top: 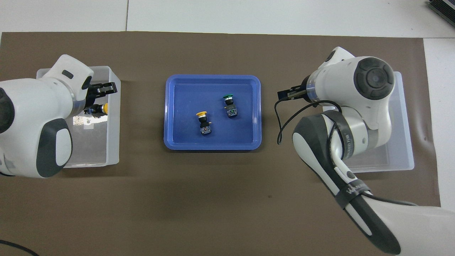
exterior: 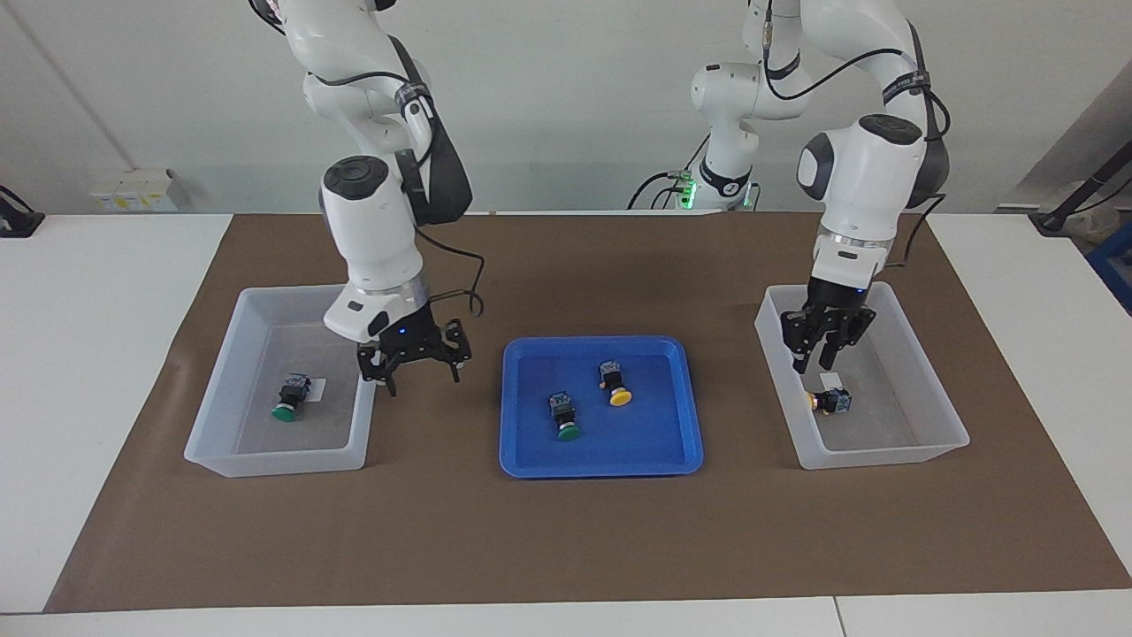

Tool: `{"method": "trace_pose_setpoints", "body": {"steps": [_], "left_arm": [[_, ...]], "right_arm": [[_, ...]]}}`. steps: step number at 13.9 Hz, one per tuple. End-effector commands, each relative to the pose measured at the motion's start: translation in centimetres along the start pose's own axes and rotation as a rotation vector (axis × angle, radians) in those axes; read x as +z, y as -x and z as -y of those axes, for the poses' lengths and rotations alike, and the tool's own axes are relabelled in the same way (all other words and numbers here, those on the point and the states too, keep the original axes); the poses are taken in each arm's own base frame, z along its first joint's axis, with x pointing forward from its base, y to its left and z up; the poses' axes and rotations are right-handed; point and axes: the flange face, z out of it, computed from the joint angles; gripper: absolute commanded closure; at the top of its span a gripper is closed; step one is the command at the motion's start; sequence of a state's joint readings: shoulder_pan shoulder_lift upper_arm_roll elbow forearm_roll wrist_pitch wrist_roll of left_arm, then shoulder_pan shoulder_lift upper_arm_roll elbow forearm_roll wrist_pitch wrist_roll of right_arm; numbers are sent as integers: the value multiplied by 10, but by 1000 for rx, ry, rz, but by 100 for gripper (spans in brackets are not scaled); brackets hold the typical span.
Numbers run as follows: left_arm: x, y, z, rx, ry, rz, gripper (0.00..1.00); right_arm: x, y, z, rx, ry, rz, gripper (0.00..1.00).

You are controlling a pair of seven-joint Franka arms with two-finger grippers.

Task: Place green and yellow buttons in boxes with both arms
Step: 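Reach the left gripper to yellow while the right gripper reaches green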

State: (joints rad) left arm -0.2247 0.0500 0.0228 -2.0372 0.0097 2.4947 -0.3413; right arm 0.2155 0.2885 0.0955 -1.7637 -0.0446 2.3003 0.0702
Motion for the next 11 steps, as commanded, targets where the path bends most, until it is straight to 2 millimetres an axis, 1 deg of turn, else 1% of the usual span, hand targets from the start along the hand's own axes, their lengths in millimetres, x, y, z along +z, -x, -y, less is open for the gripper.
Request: {"method": "trace_pose_setpoints", "body": {"steps": [1,2,3,5,6,7,8,9,10,11], "left_arm": [[11,19,-27,-44,5,37,73],[14,29,-38,-55,9,49,73],[14,35,-49,-66,15,55,72],[15,48,-70,-57,29,66,72],[19,55,-76,-56,37,80,72],[21,61,-82,-62,54,90,68],[25,65,-84,-63,66,79,58],[26,69,-91,-56,82,60,47],[34,72,-96,-62,88,57,45],[47,77,-102,-85,88,62,43]], "right_arm": [[20,-22,35,-27,-31,-17,0],[28,-25,38,-36,-27,-18,0],[39,-27,49,-48,-35,-23,0],[69,-24,97,-73,-60,-22,0],[83,-25,111,-52,-69,-43,0],[94,-24,123,-42,-80,-61,0],[97,-23,131,-46,-91,-87,0],[102,-22,133,-49,-91,-82,0],[109,-17,144,-53,-95,-71,0],[115,-10,160,-70,-99,-59,0]]}}
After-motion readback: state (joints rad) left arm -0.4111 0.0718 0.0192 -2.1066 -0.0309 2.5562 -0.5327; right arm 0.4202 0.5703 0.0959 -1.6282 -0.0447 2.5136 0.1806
